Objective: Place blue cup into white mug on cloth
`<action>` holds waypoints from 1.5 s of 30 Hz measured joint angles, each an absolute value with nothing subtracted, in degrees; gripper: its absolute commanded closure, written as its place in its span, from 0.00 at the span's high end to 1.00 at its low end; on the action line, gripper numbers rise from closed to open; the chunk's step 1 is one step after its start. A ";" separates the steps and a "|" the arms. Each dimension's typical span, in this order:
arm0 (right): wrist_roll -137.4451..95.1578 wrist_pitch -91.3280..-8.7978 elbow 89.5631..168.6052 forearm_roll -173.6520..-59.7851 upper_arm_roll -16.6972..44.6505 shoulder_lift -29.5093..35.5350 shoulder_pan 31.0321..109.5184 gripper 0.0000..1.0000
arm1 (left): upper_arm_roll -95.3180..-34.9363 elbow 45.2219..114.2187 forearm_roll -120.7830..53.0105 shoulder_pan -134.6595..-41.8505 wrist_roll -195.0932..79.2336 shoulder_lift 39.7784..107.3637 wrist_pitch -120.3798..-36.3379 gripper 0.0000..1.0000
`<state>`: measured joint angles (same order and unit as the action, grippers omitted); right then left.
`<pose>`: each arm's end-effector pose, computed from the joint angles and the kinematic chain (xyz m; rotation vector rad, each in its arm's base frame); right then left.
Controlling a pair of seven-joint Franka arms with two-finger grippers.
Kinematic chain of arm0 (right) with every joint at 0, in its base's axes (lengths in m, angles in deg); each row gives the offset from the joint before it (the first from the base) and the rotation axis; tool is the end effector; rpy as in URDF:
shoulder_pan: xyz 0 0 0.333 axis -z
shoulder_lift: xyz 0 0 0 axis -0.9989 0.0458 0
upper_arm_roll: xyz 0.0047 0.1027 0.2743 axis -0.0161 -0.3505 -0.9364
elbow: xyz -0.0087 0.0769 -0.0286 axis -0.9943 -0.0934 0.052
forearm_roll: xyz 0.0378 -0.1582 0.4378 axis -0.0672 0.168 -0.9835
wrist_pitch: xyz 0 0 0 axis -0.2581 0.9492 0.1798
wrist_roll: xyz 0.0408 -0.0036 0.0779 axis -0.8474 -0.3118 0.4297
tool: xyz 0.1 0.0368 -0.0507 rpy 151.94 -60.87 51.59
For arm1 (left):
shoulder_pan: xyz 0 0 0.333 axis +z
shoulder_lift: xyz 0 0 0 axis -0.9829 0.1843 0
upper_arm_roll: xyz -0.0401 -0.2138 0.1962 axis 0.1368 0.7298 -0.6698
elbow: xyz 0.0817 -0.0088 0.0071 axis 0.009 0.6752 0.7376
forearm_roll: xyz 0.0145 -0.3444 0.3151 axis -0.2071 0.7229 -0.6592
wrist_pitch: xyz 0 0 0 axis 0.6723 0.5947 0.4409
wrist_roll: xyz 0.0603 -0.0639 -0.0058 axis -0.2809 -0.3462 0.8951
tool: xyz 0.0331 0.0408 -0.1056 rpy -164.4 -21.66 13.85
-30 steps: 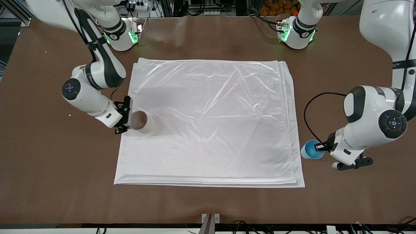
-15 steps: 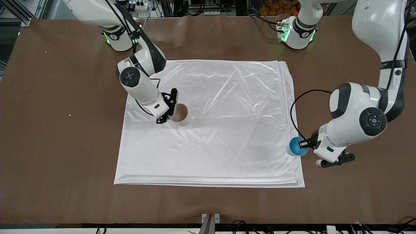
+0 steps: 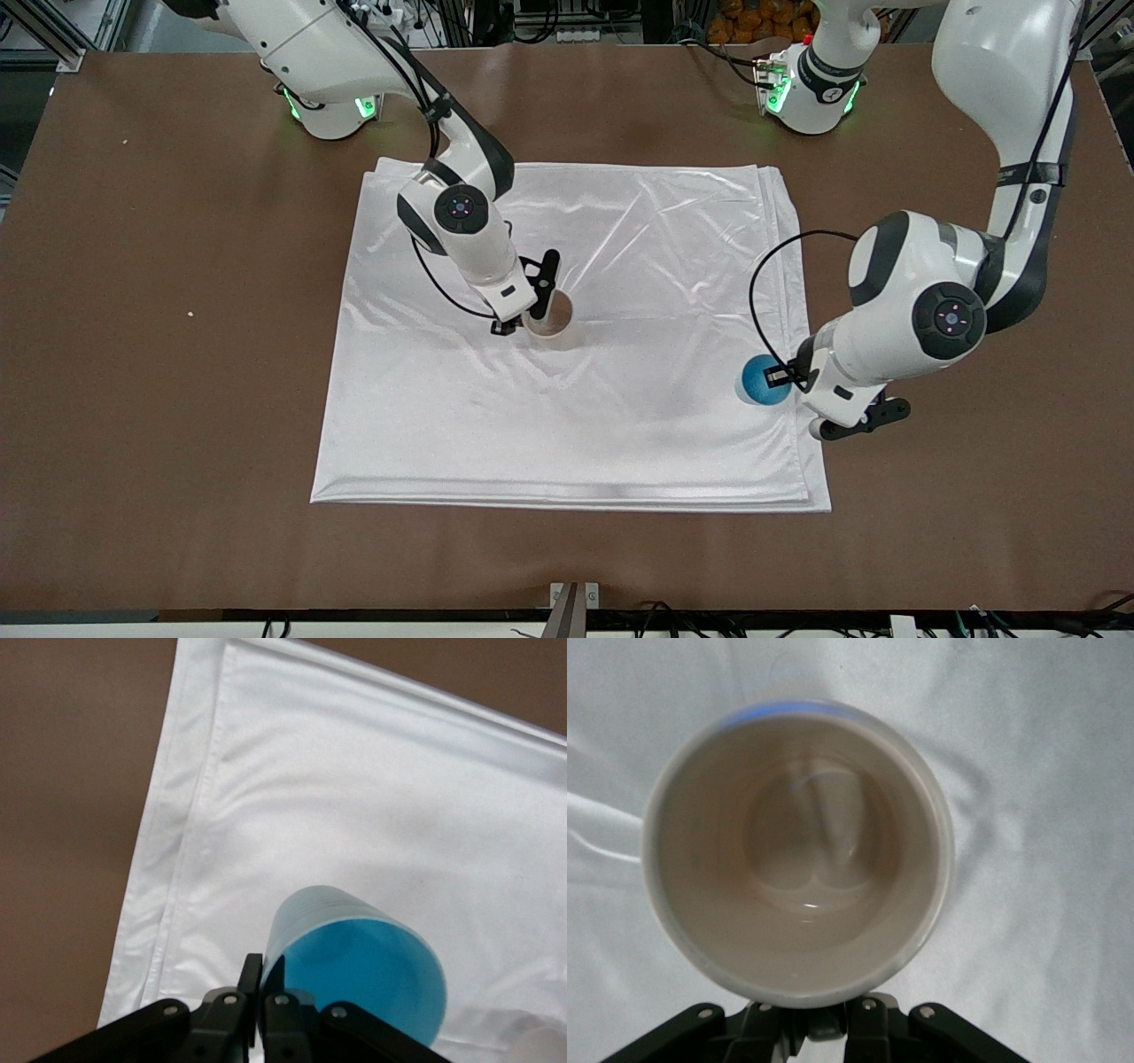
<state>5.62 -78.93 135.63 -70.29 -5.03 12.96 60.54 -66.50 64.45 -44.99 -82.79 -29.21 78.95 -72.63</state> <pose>0.5318 0.4508 0.1417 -2.4301 -1.9325 -0.1768 0.7156 -0.2327 0.3104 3.0269 0.4297 -0.1495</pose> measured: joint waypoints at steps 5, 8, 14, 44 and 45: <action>4.23 -78.44 133.52 -70.11 -3.56 15.14 58.82 0.02 | -66.35 64.47 -44.99 -85.26 -26.33 78.95 -72.62 0.00; 3.49 -78.01 132.91 -69.99 -2.53 15.24 57.63 0.23 | -66.32 64.48 -44.99 -86.34 -25.22 78.95 -72.61 0.00; 2.80 -77.88 132.48 -69.82 -1.41 15.33 56.19 0.64 | -66.31 64.58 -44.99 -88.26 -23.44 78.95 -72.58 0.00; 2.16 -54.70 132.53 -69.79 -0.95 -7.60 60.03 1.00 | -66.24 64.81 -44.99 -100.71 -12.36 79.28 -72.58 0.00; 2.16 -54.01 132.99 -69.79 -0.94 -8.95 60.56 1.00 | -66.24 64.82 -44.99 -101.35 -11.96 79.37 -72.58 0.00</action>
